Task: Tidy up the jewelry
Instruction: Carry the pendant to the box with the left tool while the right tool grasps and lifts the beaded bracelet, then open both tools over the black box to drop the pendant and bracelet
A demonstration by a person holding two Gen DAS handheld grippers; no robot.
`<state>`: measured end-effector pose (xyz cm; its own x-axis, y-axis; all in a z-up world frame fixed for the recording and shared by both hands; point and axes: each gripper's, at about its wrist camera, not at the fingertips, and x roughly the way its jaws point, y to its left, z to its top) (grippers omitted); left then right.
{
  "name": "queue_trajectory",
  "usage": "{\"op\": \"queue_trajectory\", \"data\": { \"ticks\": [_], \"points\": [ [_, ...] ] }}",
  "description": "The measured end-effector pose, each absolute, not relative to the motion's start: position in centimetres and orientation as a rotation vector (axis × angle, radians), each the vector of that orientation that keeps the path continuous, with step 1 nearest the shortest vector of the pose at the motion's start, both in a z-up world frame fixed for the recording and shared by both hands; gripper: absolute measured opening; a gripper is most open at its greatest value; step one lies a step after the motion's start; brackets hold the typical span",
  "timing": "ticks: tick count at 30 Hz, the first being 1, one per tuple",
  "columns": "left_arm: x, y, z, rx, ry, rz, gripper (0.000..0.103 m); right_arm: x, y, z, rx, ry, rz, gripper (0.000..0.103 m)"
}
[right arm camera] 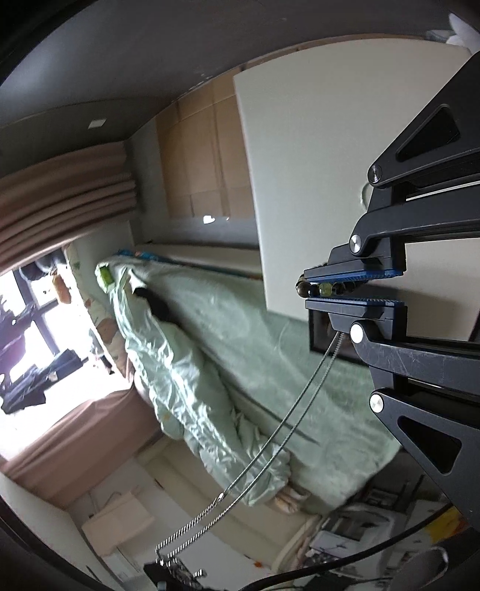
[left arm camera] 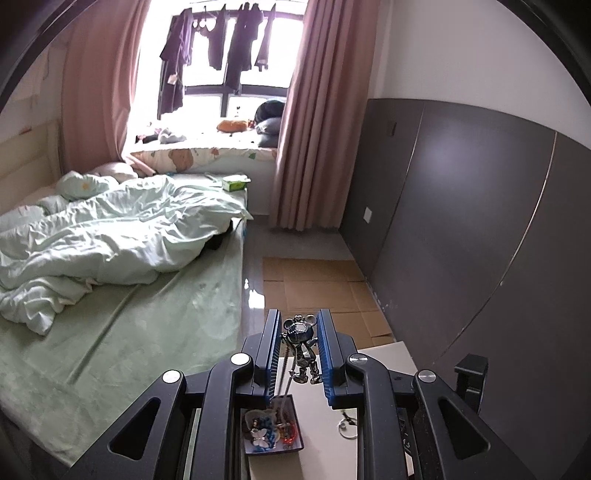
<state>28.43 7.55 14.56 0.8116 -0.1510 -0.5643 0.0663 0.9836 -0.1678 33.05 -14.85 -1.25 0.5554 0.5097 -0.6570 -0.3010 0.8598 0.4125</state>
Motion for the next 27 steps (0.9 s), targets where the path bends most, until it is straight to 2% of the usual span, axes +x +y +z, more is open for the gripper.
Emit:
{"op": "queue_trajectory", "data": {
  "ticks": [3, 4, 16, 27],
  "points": [
    [28.7, 8.2, 13.4, -0.156, 0.637, -0.116, 0.020, 32.6, -13.5, -0.4, 0.253, 0.843, 0.499, 0.009],
    [28.8, 8.3, 13.1, -0.159, 0.645, -0.115, 0.015, 32.5, -13.1, -0.3, 0.250, 0.841, 0.505, 0.009],
    [30.7, 9.5, 6.3, -0.219, 0.778, -0.130, 0.015, 32.4, -9.7, -2.0, 0.237, 0.875, 0.546, 0.009],
    [32.6, 9.1, -2.8, -0.292, 0.938, -0.163, 0.016, 33.2, -9.3, -4.8, 0.276, 0.905, 0.575, 0.009]
  ]
}}
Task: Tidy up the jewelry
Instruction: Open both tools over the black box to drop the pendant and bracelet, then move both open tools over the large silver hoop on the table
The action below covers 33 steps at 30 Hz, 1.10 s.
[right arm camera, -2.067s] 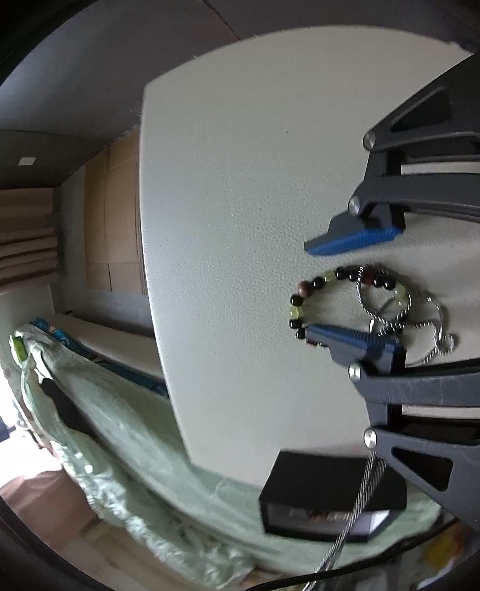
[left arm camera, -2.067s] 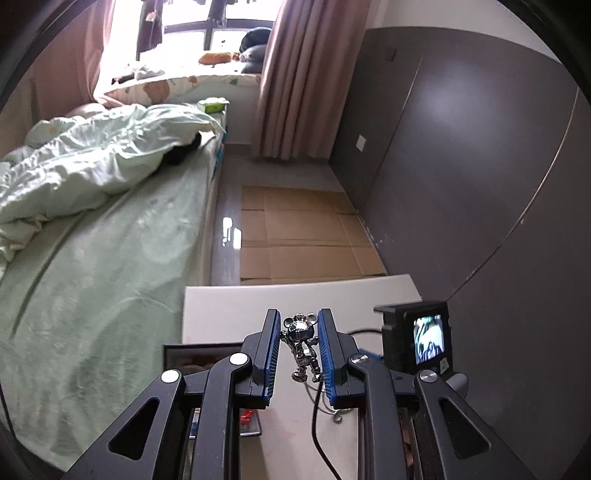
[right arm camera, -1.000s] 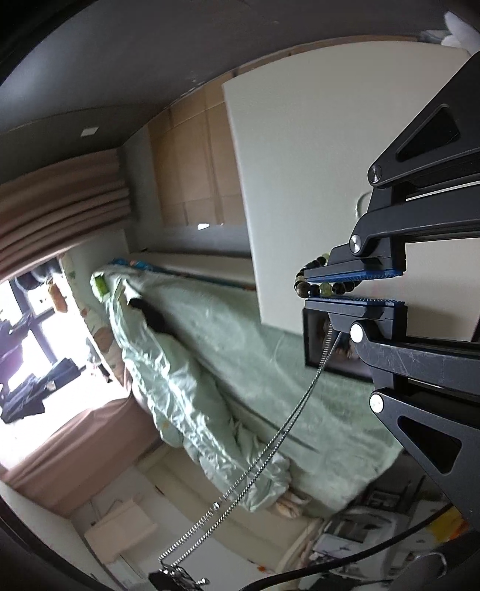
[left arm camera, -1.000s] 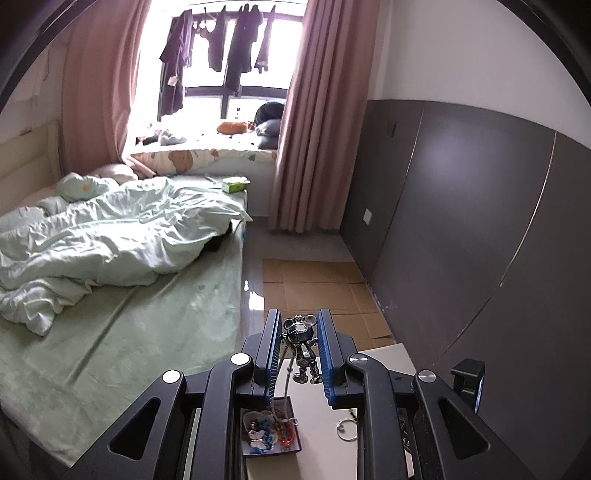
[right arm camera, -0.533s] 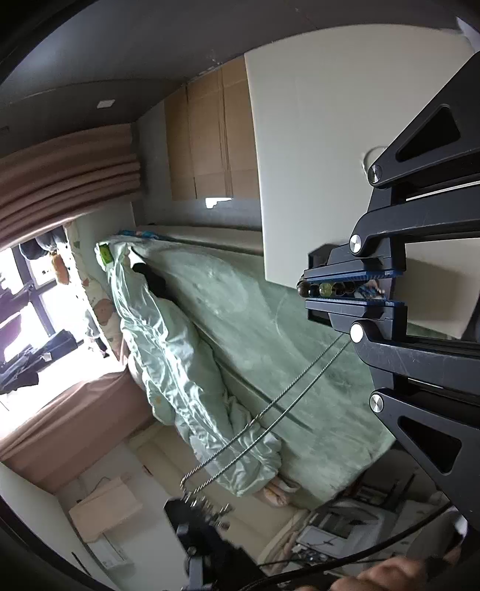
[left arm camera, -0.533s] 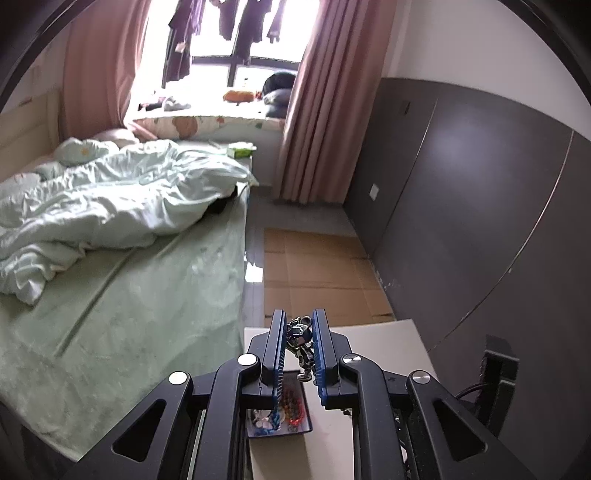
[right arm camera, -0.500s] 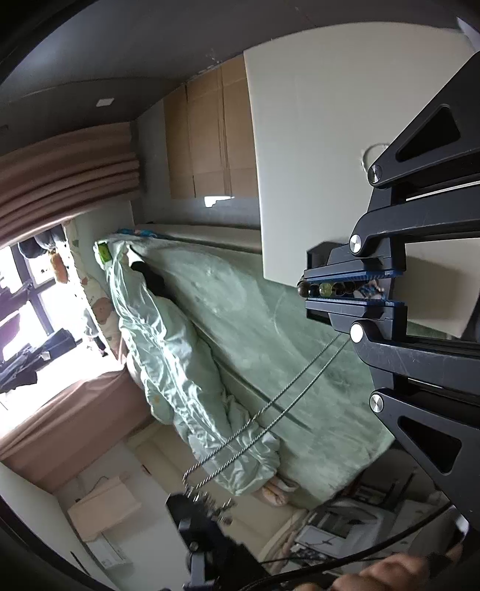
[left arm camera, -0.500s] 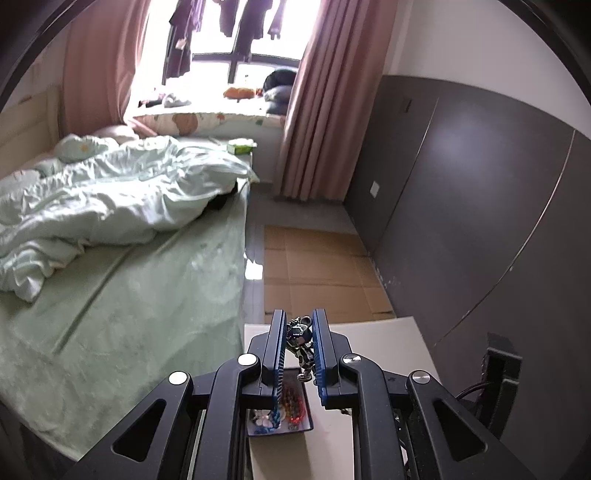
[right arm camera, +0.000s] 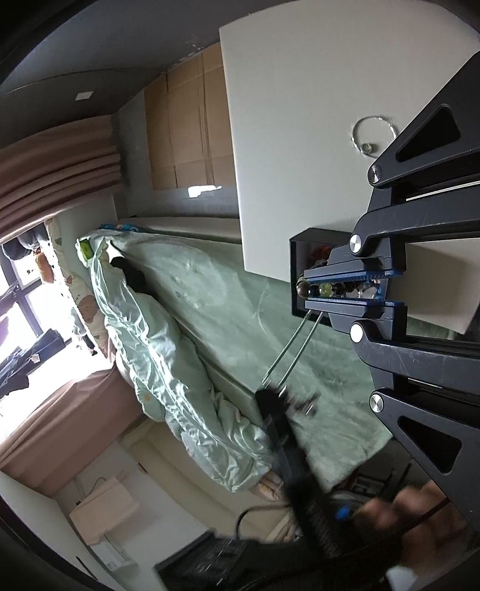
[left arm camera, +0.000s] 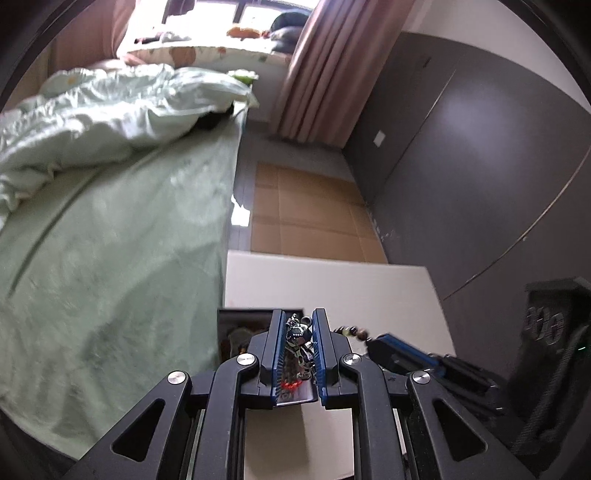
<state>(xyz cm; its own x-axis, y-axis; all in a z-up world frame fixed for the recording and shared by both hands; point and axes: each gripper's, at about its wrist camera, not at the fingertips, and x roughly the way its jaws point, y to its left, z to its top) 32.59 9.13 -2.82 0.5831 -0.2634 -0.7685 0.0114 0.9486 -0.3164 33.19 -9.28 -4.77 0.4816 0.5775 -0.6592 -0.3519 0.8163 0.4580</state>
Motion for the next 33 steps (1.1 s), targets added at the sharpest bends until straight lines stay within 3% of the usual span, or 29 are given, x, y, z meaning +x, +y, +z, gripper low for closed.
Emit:
{"op": "queue_trajectory", "data": {
  "ticks": [2, 3, 4, 6, 15, 17, 18, 19, 25, 33],
  "points": [
    [32.8, 9.7, -4.0, -0.297, 0.965, -0.139, 0.019, 33.4, -9.1, -5.1, 0.281, 0.911, 0.581, 0.009],
    [32.9, 10.1, -4.4, -0.306, 0.975, -0.130, 0.030, 33.5, -8.9, -5.4, 0.285, 0.916, 0.587, 0.009],
    [32.8, 10.7, -4.8, -0.318, 0.976, -0.123, 0.049, 33.6, -8.7, -5.6, 0.289, 0.919, 0.592, 0.009],
    [32.5, 11.4, -5.0, -0.323, 0.958, -0.102, 0.067, 33.9, -8.3, -6.1, 0.294, 0.929, 0.600, 0.009],
    [31.5, 14.7, -5.6, -0.352, 0.941, -0.042, 0.068, 34.7, -5.7, -7.5, 0.302, 0.967, 0.639, 0.011],
    [31.2, 15.0, -5.7, -0.357, 0.935, -0.035, 0.068, 34.7, -5.4, -7.8, 0.296, 0.998, 0.641, 0.034],
    [31.0, 15.0, -5.7, -0.354, 0.932, -0.035, 0.068, 34.4, -5.5, -7.7, 0.285, 0.994, 0.621, 0.053],
    [30.8, 14.8, -5.7, -0.350, 0.927, -0.038, 0.069, 34.1, -5.8, -7.5, 0.278, 0.977, 0.607, 0.058],
    [29.7, 12.9, -5.2, -0.325, 0.882, -0.078, 0.084, 31.8, -9.5, -7.3, 0.282, 0.949, 0.535, 0.070],
    [28.4, 8.6, -4.6, -0.292, 0.861, -0.178, 0.086, 28.9, -14.9, -6.3, 0.286, 0.888, 0.421, 0.084]
  ]
}}
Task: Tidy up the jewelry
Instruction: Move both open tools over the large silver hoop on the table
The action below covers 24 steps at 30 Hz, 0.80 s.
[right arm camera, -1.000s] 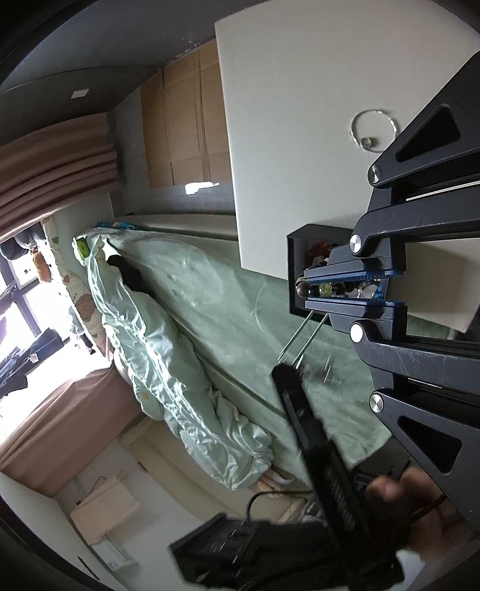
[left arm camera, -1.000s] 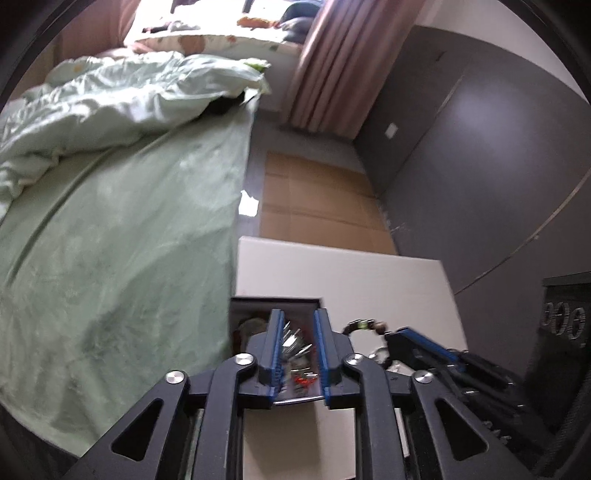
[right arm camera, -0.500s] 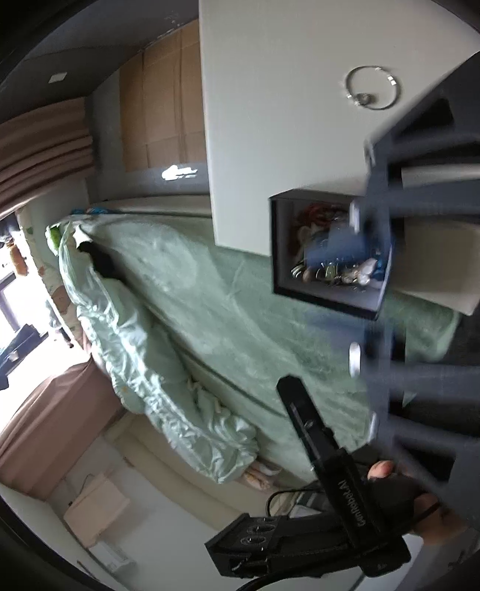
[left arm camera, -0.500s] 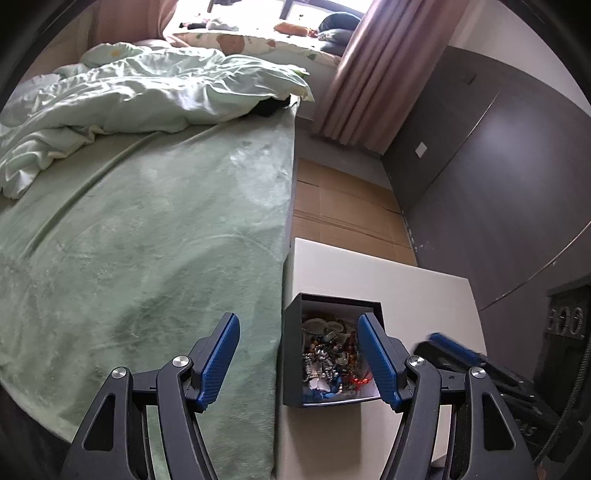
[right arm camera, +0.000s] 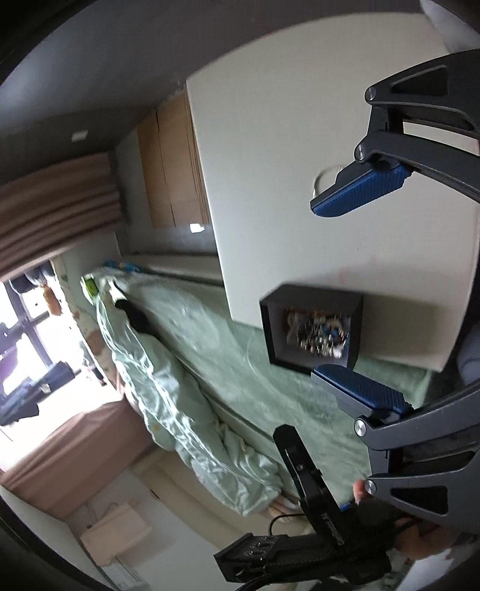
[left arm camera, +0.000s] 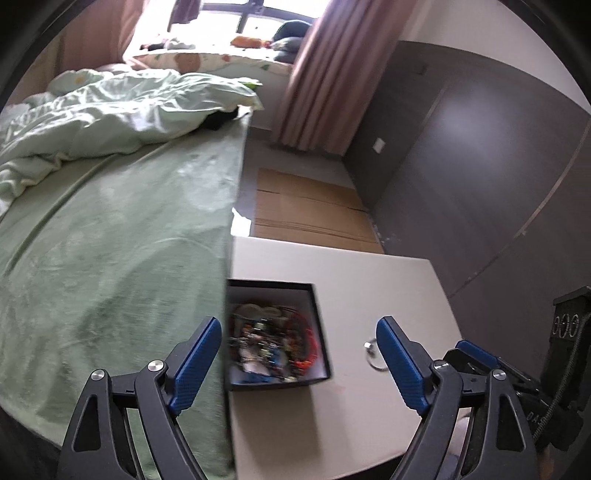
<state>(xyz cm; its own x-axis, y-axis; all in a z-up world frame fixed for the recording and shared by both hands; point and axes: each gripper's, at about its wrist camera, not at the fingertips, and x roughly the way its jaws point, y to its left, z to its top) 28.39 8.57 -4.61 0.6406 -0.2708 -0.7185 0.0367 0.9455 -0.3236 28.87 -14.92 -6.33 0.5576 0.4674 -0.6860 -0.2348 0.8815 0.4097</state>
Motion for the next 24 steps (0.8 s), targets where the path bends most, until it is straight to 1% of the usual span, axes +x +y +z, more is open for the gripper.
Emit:
{"op": "queue_trajectory", "data": {
  "ticks": [2, 12, 19, 24],
  "points": [
    [28.0, 7.6, -4.5, -0.286, 0.857, -0.192, 0.086, 28.2, -16.5, -6.5, 0.300, 0.882, 0.391, 0.087],
    [26.9, 2.1, -4.5, -0.215, 0.874, -0.261, 0.086, 25.5, -23.9, -7.7, 0.400, 0.869, 0.283, 0.087],
    [26.0, -1.6, -5.1, -0.147, 0.907, -0.302, 0.086, 24.8, -26.5, -8.7, 0.442, 0.877, 0.281, 0.087],
    [26.6, -4.0, -6.5, -0.108, 0.946, -0.327, 0.086, 24.4, -27.5, -9.7, 0.468, 0.867, 0.289, 0.087]
  ]
}}
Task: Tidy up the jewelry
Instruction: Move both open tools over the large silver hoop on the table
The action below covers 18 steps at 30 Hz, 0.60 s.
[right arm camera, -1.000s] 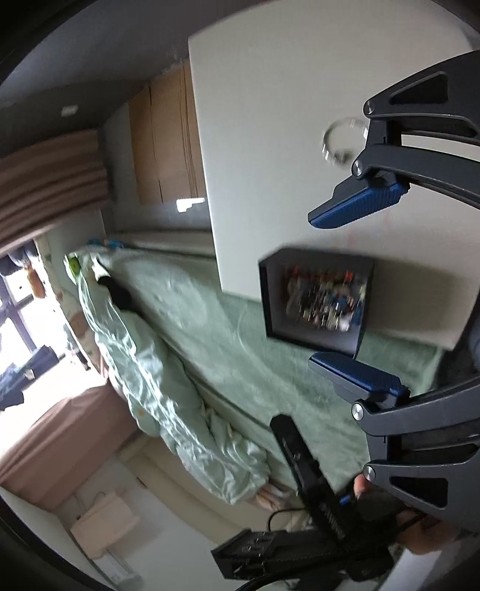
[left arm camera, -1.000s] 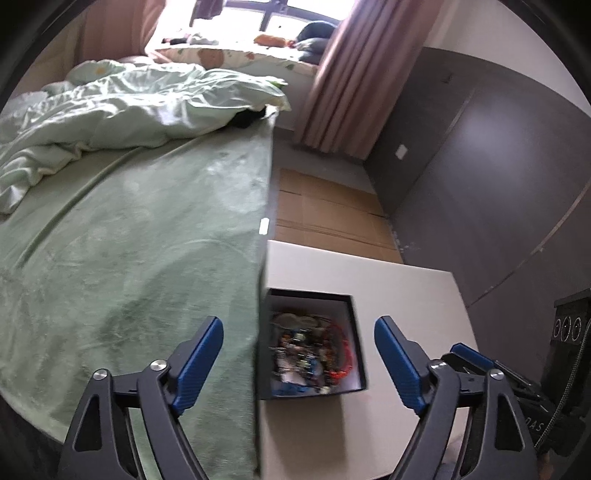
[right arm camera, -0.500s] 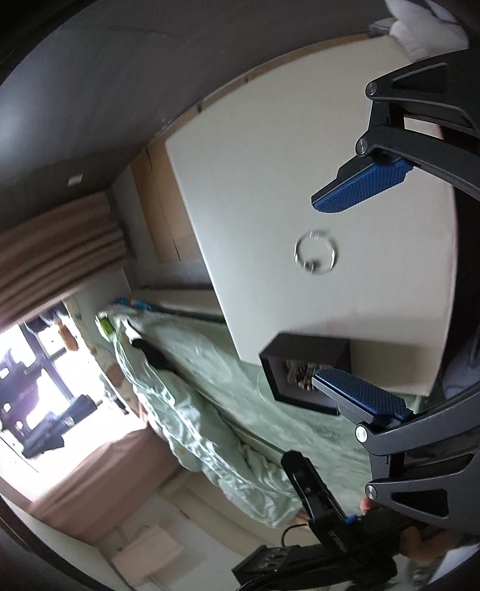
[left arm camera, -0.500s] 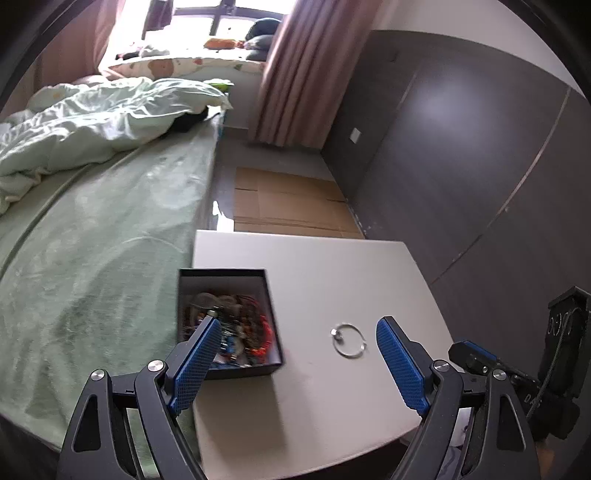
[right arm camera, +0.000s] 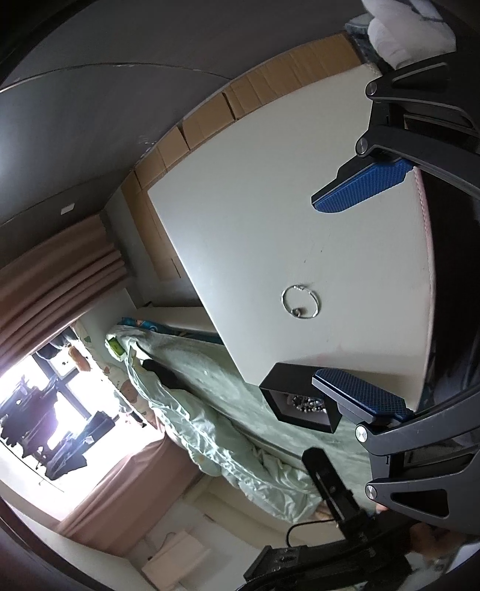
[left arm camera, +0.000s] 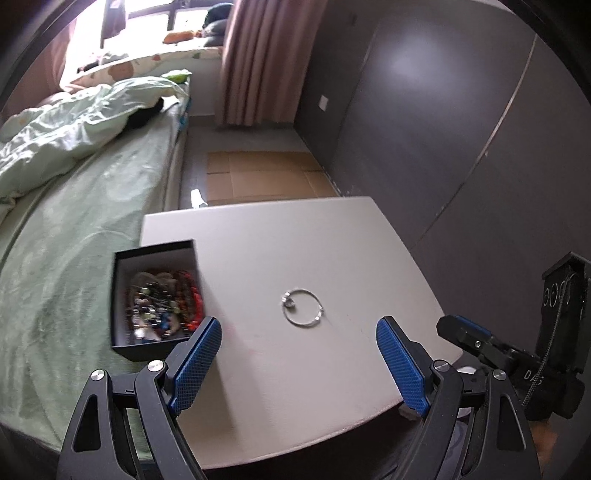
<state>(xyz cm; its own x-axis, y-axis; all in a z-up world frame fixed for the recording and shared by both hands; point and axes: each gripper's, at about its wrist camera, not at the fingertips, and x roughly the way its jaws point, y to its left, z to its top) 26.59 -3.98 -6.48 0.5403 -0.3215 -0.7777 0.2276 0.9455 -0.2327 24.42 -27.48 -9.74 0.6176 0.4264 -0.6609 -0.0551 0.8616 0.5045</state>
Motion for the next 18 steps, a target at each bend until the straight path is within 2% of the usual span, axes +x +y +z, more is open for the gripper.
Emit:
{"op": "queue_trajectory", "data": {
  "ticks": [18],
  "points": [
    [33.3, -10.4, -14.7, -0.059, 1.129, -0.276, 0.086, 25.7, -32.8, -14.4, 0.665, 0.869, 0.228, 0.087]
  ]
}}
